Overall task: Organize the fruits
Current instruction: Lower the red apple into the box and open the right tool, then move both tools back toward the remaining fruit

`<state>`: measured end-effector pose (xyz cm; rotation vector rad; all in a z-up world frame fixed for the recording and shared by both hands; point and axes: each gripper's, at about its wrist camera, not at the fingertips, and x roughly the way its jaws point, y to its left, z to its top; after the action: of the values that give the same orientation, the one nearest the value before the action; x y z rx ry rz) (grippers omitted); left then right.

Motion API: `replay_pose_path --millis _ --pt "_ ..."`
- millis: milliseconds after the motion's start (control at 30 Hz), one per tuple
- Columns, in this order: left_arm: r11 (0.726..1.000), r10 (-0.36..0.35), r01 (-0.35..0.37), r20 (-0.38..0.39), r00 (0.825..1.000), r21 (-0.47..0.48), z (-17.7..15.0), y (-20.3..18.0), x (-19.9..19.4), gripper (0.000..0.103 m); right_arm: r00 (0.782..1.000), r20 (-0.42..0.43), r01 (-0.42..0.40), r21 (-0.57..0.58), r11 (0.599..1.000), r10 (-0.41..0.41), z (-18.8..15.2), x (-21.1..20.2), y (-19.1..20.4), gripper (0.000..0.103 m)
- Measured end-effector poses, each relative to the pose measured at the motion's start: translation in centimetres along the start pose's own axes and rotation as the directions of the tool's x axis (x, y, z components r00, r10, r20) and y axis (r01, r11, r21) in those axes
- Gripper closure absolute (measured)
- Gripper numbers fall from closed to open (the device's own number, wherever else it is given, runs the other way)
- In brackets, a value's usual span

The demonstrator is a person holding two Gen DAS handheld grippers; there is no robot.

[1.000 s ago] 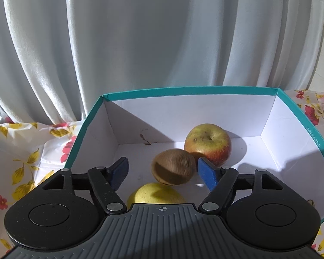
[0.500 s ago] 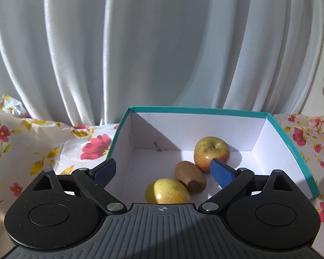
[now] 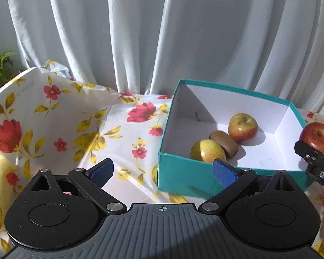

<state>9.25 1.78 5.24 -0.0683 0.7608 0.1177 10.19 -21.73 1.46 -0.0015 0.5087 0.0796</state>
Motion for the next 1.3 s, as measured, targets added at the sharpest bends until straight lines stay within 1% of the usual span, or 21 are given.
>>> replay_pose_path --millis 167,267,300,433,700,800,833,933,1000,1033,1100,1133,1200,1233,1267,1300 --pt "0.999 0.038 -0.038 -0.010 0.999 0.008 -1.1 0.6 -0.3 0.002 0.998 -0.063 -0.003 -0.017 1.000 0.002 -0.3 2.6 0.7 0.032" --pt "0.999 0.042 -0.042 -0.030 0.999 0.009 -1.7 0.7 -0.4 0.002 0.994 -0.105 -0.002 -0.005 1.000 0.001 -0.7 3.7 0.8 0.032" --pt "0.999 0.042 -0.041 -0.036 0.998 0.011 -1.9 0.7 -0.4 0.002 0.994 -0.110 -0.008 0.012 1.000 0.009 -0.9 3.9 0.7 0.032" --pt "0.999 0.044 -0.043 -0.052 0.998 0.027 -2.5 0.5 -0.4 0.002 0.992 -0.123 -0.005 -0.001 1.000 0.005 -0.8 4.3 0.8 0.032" --pt "0.999 0.020 -0.017 -0.071 0.997 0.046 -3.0 -0.1 -0.6 0.002 0.988 -0.155 -0.010 -0.011 1.000 0.008 -0.3 4.5 0.9 0.031" --pt "0.999 0.014 -0.010 -0.079 0.997 0.043 -3.1 -0.1 -0.5 0.002 0.992 -0.129 -0.005 -0.013 1.000 0.004 -0.2 4.0 0.8 0.027" --pt "0.999 0.013 -0.009 -0.082 0.997 0.042 -3.1 -0.1 -0.5 0.002 0.993 -0.117 -0.005 -0.009 1.000 0.004 -0.1 3.6 0.7 0.021" --pt "0.999 0.002 0.002 -0.094 0.996 0.041 -3.3 -0.1 -0.5 0.002 0.997 -0.081 -0.011 0.002 1.000 0.012 0.3 2.1 0.5 0.016" --pt "0.999 -0.007 0.012 -0.102 0.995 0.048 -3.5 -0.2 -0.5 0.002 0.999 -0.038 -0.006 0.006 1.000 0.006 0.7 0.2 0.5 0.007" --pt "0.999 -0.010 0.016 -0.106 0.994 0.052 -3.7 -0.3 -0.5 0.002 1.000 -0.006 0.003 0.008 1.000 -0.003 0.8 -1.0 0.6 0.000" --pt "0.998 -0.015 0.022 -0.110 0.994 0.060 -4.1 -0.5 -0.5 0.002 0.995 0.088 0.042 0.005 0.999 -0.042 0.7 -4.0 0.9 0.000" --pt "0.997 -0.020 0.028 -0.114 0.993 0.068 -4.4 -0.6 -0.5 0.002 0.988 0.138 0.071 0.004 0.997 -0.071 0.4 -5.6 1.1 0.000" --pt "0.995 -0.036 0.046 -0.119 0.992 0.083 -5.2 -0.8 -0.5 0.002 0.964 0.234 0.120 0.027 0.992 -0.123 -0.6 -8.8 1.5 0.000" --pt "0.994 -0.046 0.057 -0.118 0.992 0.092 -5.7 -0.9 -0.6 0.002 0.959 0.255 0.117 0.041 0.992 -0.123 -1.3 -10.0 1.6 0.000" --pt "0.993 -0.053 0.065 -0.119 0.991 0.101 -6.2 -1.0 -0.6 0.002 0.965 0.241 0.099 0.047 0.994 -0.108 -2.0 -10.8 1.5 0.000" --pt "0.991 -0.056 0.070 -0.125 0.991 0.111 -6.8 -1.1 -0.6 0.002 0.975 0.198 0.088 0.047 0.995 -0.095 -2.6 -11.0 1.5 0.000"
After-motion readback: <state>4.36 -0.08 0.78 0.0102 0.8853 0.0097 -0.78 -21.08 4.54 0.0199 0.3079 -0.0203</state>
